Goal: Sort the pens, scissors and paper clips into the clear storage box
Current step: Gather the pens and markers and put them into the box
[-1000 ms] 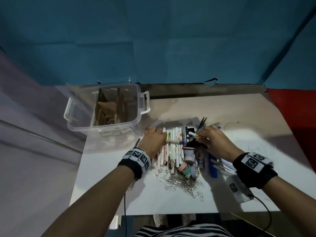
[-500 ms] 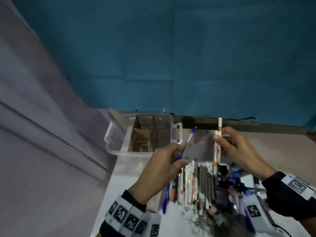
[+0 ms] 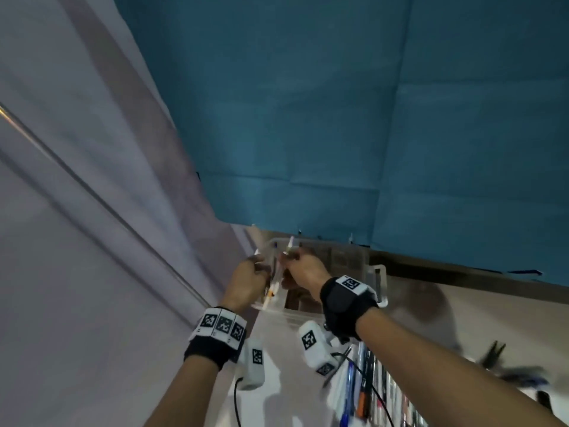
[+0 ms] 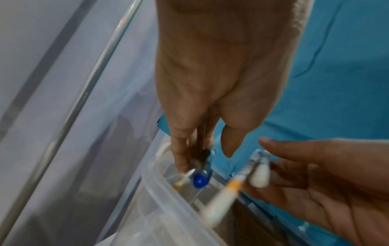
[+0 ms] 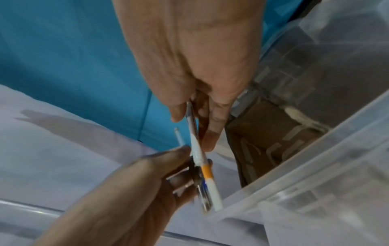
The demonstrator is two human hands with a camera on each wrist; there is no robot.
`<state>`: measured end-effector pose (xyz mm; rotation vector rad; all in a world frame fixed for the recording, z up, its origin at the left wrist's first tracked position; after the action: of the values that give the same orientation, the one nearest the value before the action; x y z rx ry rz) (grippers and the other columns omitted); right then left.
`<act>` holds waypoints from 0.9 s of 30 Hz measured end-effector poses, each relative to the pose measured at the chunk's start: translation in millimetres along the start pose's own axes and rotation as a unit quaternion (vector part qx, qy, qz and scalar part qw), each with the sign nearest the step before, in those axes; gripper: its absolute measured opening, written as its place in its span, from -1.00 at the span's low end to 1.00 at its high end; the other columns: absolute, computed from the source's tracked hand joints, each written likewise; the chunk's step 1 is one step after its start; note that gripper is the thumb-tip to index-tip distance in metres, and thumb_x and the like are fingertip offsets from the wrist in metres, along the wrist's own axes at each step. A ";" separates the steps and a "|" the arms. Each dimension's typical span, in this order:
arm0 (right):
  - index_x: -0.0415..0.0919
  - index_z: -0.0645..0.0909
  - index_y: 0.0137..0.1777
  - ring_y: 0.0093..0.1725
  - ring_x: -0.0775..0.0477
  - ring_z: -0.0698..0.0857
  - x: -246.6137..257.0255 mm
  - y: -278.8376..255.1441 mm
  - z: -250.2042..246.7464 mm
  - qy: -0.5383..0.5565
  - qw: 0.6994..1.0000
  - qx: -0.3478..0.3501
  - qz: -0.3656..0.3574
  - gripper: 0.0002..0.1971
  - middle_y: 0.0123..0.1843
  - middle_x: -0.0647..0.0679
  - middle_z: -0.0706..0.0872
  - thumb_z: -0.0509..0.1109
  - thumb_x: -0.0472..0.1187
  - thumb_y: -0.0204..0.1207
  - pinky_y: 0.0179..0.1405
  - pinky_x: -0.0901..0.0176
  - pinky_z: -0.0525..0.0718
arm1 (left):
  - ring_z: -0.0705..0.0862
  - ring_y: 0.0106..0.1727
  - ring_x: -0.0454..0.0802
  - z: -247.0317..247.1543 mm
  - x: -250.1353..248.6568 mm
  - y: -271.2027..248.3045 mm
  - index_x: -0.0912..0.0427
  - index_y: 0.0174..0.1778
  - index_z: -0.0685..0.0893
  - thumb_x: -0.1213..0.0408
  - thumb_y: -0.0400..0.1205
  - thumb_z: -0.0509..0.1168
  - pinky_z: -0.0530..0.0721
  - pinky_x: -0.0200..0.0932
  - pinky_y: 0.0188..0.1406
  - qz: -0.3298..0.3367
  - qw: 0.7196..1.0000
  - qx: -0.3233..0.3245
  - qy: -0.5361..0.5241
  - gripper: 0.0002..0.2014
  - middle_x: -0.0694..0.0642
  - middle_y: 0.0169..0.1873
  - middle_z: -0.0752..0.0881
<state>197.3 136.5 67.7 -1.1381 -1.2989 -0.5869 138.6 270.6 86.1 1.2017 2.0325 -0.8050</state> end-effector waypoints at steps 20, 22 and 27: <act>-0.27 0.65 -0.23 -0.42 -0.15 0.76 -127.1 -134.2 -112.7 -0.400 0.875 0.237 0.134 -0.79 -0.35 -0.22 0.78 0.35 -0.26 0.64 -0.46 0.21 0.70 | 0.74 -0.06 0.16 181.0 10.8 -125.4 0.27 -0.10 0.69 0.19 0.70 0.28 0.65 0.02 -0.15 0.121 0.888 0.315 0.313 -0.79 0.21 -0.11 0.73; -0.09 0.65 -0.15 -0.36 0.00 0.73 -133.8 -120.5 -113.4 -0.420 0.896 0.125 0.071 -0.89 -0.28 -0.03 0.74 0.39 -0.25 0.61 -0.41 0.34 0.65 | 0.66 0.14 0.19 186.4 29.6 -118.3 0.25 0.14 0.61 0.30 0.70 0.22 0.60 -0.01 -0.02 0.104 0.892 0.260 0.354 -0.84 0.21 0.11 0.64; -0.21 0.64 0.23 0.15 -0.23 0.73 -172.9 -99.5 -103.5 -0.399 0.914 -0.025 0.069 -0.68 0.16 -0.21 0.72 0.49 -0.11 0.52 0.16 -0.01 0.71 | 0.52 0.35 0.17 207.0 62.9 -125.2 0.22 0.40 0.47 0.23 0.68 0.29 0.58 0.03 0.14 0.056 0.921 0.209 0.323 -0.62 0.16 0.29 0.52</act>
<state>115.4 -36.1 -50.8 -1.5796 -1.8690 -0.0204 45.7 95.3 -65.9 2.0216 2.3303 -0.8930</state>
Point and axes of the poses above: each hand's wrist, its own y-axis towards the middle knuckle, its own z-axis out of the palm, x = y × z, the point moved 8 cm from there along y, towards the middle knuckle
